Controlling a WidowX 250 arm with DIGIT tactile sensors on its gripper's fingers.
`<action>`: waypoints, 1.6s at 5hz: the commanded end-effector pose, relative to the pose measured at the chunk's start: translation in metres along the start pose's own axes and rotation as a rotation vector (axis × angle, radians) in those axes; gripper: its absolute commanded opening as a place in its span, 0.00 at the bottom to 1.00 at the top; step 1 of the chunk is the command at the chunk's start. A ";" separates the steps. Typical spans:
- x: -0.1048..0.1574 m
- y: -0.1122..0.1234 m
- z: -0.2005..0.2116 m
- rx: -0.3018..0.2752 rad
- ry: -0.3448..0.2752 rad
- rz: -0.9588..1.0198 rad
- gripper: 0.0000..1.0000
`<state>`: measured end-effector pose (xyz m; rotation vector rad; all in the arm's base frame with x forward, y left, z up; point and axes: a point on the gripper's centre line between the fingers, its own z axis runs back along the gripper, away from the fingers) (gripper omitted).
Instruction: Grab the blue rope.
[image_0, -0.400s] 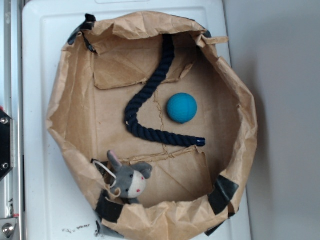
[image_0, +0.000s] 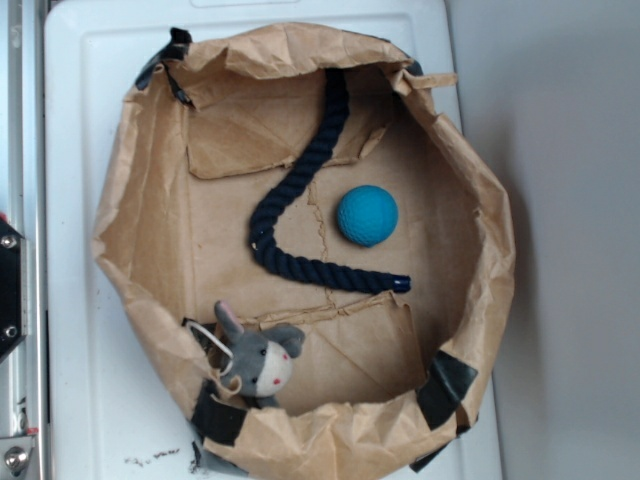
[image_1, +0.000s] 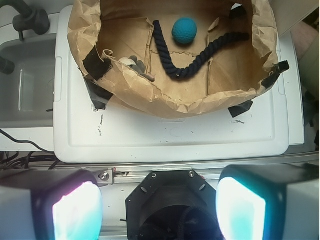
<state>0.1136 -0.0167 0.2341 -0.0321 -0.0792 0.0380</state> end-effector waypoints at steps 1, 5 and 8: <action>-0.026 0.021 0.009 0.045 -0.007 0.127 1.00; 0.059 0.006 -0.013 0.044 -0.045 0.161 1.00; 0.112 0.041 -0.069 -0.018 0.010 0.451 1.00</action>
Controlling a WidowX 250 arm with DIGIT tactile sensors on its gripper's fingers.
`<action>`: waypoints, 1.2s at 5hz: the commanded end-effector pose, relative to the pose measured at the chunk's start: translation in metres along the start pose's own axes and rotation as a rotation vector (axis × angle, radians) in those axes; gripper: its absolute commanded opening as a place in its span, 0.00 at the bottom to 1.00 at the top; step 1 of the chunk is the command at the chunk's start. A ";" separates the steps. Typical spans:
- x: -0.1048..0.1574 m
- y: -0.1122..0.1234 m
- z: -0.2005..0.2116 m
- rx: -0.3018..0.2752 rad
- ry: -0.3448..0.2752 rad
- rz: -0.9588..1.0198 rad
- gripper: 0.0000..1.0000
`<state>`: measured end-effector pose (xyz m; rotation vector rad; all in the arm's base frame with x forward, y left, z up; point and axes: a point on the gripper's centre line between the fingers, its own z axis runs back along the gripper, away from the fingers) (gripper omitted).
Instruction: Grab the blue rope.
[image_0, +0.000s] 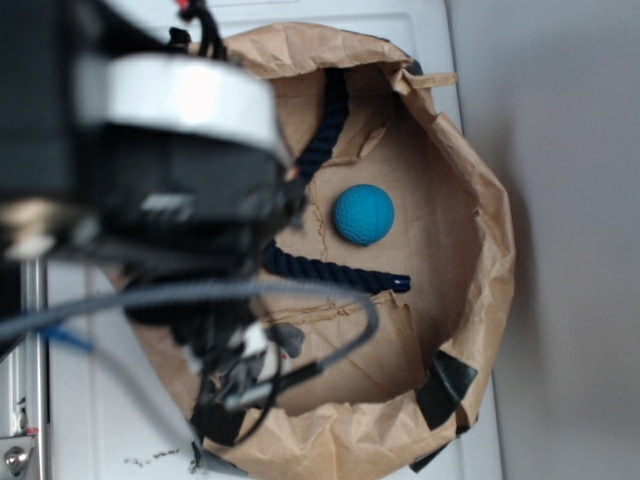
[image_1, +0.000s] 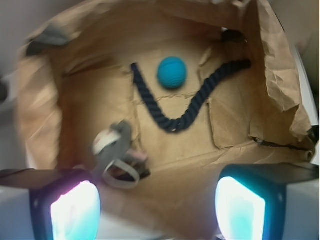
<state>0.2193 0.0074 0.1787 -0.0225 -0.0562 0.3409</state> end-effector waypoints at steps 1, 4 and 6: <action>0.015 0.015 -0.007 -0.041 0.001 0.149 1.00; 0.015 0.015 -0.007 -0.041 0.001 0.149 1.00; 0.042 0.016 -0.026 -0.014 0.027 0.194 1.00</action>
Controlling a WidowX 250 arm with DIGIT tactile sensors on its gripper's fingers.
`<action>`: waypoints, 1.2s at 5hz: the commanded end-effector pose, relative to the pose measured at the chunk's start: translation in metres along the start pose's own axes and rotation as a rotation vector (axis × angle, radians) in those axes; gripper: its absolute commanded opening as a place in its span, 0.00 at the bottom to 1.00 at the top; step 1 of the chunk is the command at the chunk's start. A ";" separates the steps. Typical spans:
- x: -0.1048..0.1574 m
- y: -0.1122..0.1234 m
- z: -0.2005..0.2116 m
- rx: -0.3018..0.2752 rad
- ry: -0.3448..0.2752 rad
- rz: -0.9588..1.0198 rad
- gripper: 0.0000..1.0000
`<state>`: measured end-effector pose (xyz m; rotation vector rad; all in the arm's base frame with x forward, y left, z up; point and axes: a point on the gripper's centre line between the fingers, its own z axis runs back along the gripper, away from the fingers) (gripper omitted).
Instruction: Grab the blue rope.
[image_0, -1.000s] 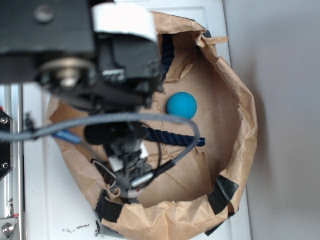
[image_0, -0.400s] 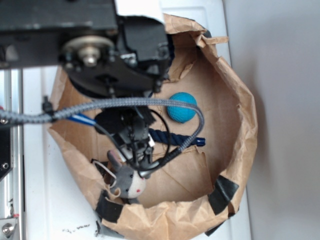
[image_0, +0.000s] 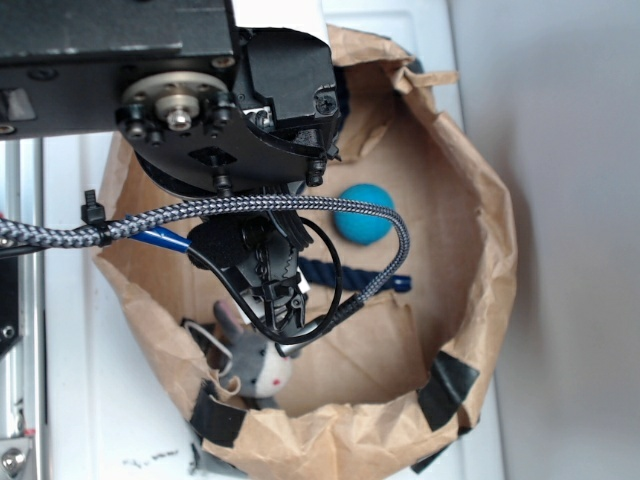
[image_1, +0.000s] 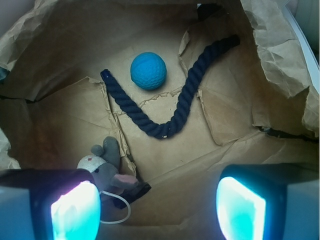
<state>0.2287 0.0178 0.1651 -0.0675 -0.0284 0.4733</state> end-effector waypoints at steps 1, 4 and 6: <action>0.045 0.003 -0.031 0.064 -0.016 0.130 1.00; 0.034 0.029 -0.062 -0.059 -0.077 0.318 1.00; 0.020 0.034 -0.085 -0.081 -0.113 0.336 1.00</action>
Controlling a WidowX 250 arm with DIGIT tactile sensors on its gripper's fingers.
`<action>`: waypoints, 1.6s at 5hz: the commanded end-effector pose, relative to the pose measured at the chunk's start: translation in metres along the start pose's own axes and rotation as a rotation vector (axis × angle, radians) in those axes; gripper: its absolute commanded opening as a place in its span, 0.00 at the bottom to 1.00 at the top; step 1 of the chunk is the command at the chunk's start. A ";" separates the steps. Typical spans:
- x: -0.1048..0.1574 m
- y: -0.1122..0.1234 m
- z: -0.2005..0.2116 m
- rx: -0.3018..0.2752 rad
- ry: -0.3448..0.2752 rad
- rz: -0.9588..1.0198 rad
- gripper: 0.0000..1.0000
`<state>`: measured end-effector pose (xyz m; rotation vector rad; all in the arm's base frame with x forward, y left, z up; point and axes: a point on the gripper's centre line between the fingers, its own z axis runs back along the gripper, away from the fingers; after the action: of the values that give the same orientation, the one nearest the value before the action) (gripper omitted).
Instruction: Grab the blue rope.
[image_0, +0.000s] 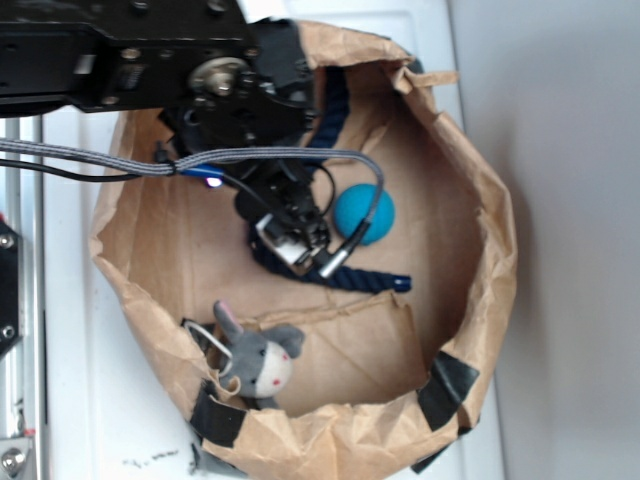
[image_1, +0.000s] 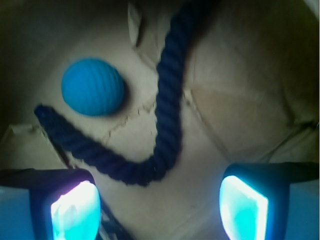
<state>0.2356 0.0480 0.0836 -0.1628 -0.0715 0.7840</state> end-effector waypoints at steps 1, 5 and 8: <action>0.005 -0.002 -0.017 0.049 -0.107 0.058 1.00; 0.023 -0.007 -0.040 0.026 -0.145 0.091 1.00; 0.027 -0.007 -0.045 0.023 -0.131 0.106 1.00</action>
<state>0.2591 0.0472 0.0303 -0.0800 -0.1319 0.8890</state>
